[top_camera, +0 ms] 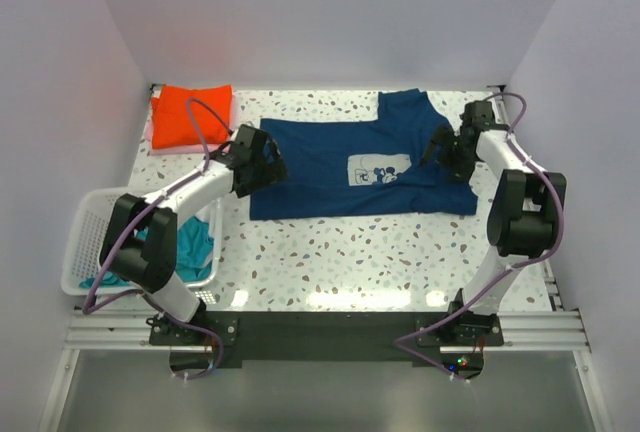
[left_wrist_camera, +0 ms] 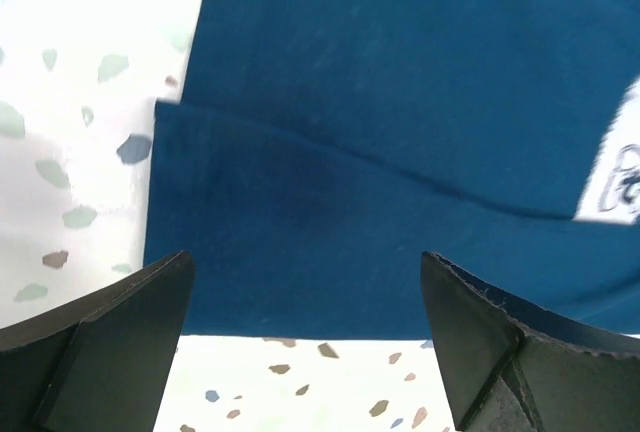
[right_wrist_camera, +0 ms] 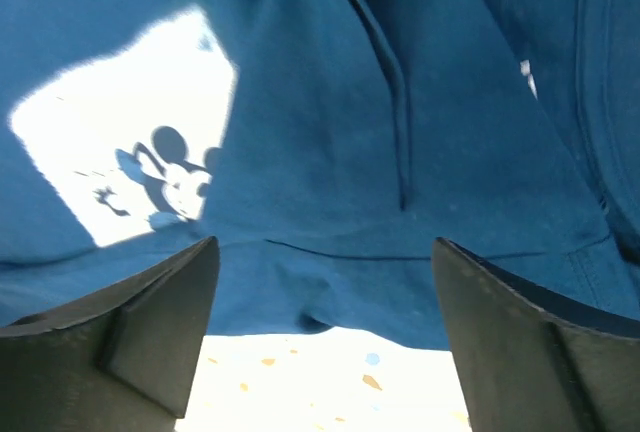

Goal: Fold and stack the t-shirts
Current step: Fold the tshirt

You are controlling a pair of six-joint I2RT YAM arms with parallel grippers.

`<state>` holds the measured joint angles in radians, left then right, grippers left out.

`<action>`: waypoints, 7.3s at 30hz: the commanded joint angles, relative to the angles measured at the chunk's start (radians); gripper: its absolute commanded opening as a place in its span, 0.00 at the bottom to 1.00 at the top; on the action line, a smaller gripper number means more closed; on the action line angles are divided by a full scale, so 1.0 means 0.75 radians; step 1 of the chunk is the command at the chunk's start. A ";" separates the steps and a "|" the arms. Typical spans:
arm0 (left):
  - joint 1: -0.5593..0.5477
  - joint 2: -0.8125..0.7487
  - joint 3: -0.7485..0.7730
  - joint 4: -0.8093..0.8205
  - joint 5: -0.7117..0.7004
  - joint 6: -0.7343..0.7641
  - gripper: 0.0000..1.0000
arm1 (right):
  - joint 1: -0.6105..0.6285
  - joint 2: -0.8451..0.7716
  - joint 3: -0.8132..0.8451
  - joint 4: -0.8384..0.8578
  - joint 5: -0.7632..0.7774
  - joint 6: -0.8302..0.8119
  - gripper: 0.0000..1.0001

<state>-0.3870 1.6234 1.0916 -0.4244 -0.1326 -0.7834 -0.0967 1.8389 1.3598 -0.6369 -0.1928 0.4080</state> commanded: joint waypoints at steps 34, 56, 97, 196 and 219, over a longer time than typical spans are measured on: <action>0.007 -0.125 -0.175 0.024 -0.069 -0.013 1.00 | -0.004 0.086 -0.064 0.105 -0.062 0.018 0.00; 0.007 -0.125 -0.155 0.005 -0.075 -0.007 1.00 | -0.010 0.076 -0.060 0.037 0.085 -0.018 0.31; 0.007 -0.107 -0.136 0.012 -0.077 -0.003 1.00 | 0.067 0.137 0.163 0.107 -0.087 0.012 0.00; -0.294 -0.518 -0.525 -0.033 -0.150 -0.199 1.00 | 0.082 -0.975 -0.765 -0.132 0.278 0.113 0.99; 0.041 0.496 0.723 -0.326 -0.285 0.069 0.89 | 0.082 -1.094 -0.559 -0.124 0.116 -0.094 0.99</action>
<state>-0.3717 1.9308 1.5345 -0.5896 -0.3031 -0.7605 -0.0322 1.0183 0.9421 -0.7471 -0.0963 0.3614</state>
